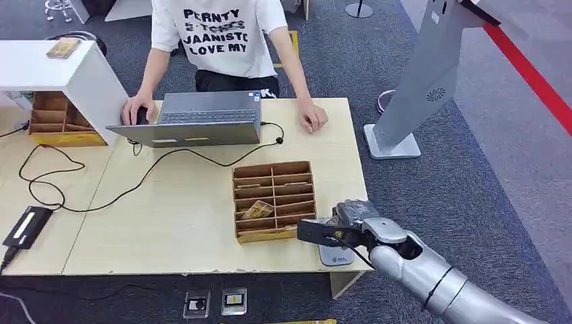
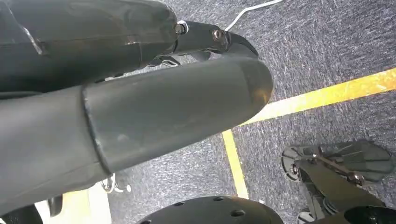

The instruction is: Pass the card to the sensor for recognition and then transmit it.

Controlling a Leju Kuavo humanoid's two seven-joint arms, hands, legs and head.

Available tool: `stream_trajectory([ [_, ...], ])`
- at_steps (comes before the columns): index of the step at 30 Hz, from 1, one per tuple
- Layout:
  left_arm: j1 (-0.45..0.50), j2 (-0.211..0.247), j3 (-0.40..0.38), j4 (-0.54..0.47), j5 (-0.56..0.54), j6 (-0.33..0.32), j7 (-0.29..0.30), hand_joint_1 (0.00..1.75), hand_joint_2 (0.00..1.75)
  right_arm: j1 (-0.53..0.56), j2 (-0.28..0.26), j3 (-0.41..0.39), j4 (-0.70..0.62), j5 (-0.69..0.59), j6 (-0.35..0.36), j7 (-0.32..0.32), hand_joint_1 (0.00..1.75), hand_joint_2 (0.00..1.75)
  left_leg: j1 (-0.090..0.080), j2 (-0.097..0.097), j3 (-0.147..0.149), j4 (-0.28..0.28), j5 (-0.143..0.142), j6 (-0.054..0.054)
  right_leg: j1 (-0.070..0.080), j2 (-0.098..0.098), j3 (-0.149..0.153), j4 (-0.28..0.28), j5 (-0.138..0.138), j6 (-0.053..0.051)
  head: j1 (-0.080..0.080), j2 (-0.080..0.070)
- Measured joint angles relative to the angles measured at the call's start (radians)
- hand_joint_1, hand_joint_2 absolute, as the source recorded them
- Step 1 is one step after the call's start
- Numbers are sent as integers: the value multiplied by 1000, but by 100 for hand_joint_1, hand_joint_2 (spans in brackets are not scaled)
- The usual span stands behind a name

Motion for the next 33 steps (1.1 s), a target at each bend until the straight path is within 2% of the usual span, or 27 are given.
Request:
stream_trajectory([
  [11, 0, 0, 0, 0, 12, 4, 6, 0, 0, 2, 41, 3, 38, -15, -79, -3, 175, 175, 0, 0, 0, 0, 0, 0, 0, 0, 0, 0, 0, 0, 0, 0],
  [28, 0, 0, 0, 0, 9, 5, 6, 0, 0, 11, 43, 1, 60, -24, -120, 19, 175, 175, 0, 0, 1, 0, 0, 0, 0, 0, 0, 0, 0, 0, 0, 0],
  [33, 0, 0, 0, 0, 10, 5, 6, 0, 0, 11, 40, -2, 60, 12, -138, 42, 175, 175, 0, 0, 1, 0, 0, 0, 0, 0, 0, 0, 0, 0, 0, 0],
])
